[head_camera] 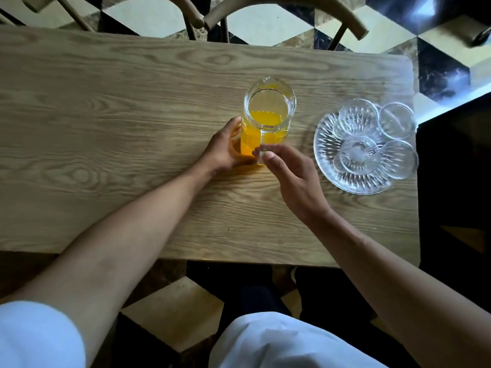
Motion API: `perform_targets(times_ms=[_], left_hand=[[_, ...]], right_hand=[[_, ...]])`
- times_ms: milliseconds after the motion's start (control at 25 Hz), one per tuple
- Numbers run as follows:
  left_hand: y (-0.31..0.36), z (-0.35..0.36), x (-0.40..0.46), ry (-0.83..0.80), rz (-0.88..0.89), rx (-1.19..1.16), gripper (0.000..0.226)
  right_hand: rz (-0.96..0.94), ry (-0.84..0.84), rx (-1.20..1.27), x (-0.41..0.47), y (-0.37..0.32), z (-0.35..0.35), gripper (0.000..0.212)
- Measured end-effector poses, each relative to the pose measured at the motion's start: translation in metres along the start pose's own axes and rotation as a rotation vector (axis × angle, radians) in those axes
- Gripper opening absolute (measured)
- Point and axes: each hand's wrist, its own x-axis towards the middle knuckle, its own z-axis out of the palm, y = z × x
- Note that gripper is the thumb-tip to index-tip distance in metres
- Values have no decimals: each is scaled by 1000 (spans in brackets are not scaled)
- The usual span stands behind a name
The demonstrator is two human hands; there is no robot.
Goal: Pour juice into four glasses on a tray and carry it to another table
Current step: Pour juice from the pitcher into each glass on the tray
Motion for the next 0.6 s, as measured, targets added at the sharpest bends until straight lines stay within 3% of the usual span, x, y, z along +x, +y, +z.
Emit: perform_targets(times_ms=[280,440,600], left_hand=[[-9,-1,10,-14,31,75,79],[-8,-3,15,-30,12,104,83],[2,3,9,-31,19,125,102]], right_hand=[[-58,40,-23,3,-2,5,23],[-73,12,-41,5,0,0,28],[-58,70,-17,5,1,-5,28]])
